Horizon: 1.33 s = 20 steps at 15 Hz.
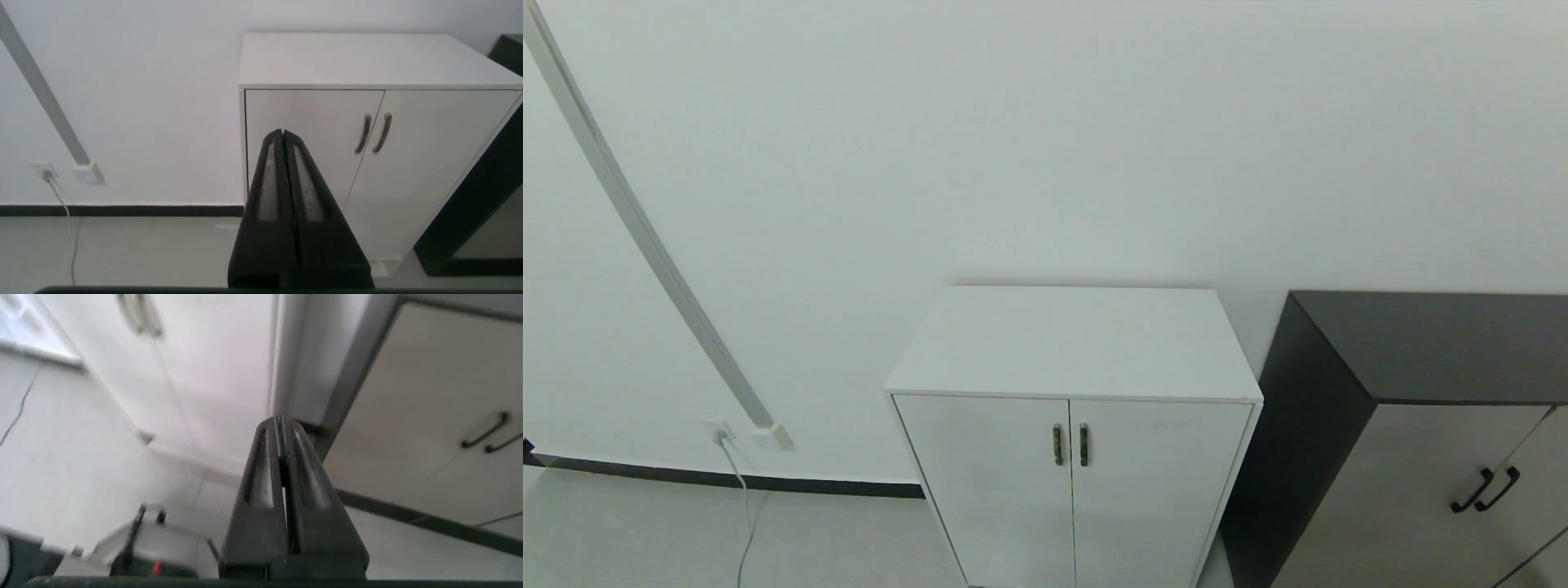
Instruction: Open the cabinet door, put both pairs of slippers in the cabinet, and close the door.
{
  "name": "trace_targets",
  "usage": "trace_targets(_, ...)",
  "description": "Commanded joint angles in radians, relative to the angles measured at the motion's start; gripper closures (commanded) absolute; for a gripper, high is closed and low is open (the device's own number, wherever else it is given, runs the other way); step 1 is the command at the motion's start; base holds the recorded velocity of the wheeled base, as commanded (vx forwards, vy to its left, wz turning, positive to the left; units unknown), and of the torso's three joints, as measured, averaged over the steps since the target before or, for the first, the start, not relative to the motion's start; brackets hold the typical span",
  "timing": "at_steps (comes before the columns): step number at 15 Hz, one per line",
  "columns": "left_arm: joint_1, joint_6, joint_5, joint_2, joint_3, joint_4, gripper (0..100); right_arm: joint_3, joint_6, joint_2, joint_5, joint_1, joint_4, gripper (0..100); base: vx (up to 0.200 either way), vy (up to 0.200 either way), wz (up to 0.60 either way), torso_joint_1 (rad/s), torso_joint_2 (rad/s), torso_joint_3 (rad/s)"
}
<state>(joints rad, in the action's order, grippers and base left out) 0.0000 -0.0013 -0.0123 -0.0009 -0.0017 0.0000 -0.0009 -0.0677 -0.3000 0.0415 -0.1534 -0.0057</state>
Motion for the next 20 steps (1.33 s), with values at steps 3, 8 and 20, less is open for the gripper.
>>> trace_targets(3, 0.000, 0.000, 0.000, 0.001, 0.000, 0.000, 100, 0.001, 0.006, 0.147, -0.008, 0.081, 0.001, 100, 0.000, 0.000, 0.00, 0.000, 0.00, 0.000)
trace_targets(8, 0.000, 0.000, 0.000, 0.001, 0.000, 0.000, 100, 0.001, 0.072, 0.271, -0.012, 0.140, 0.004, 100, 0.000, 0.000, 0.00, 0.000, 0.00, 0.000)
trace_targets(20, 0.000, 0.001, 0.000, 0.001, 0.000, 0.000, 100, 0.001, 0.146, 0.297, -0.109, 0.152, -0.003, 100, 0.000, 0.000, 0.00, 0.000, 0.00, 0.000)
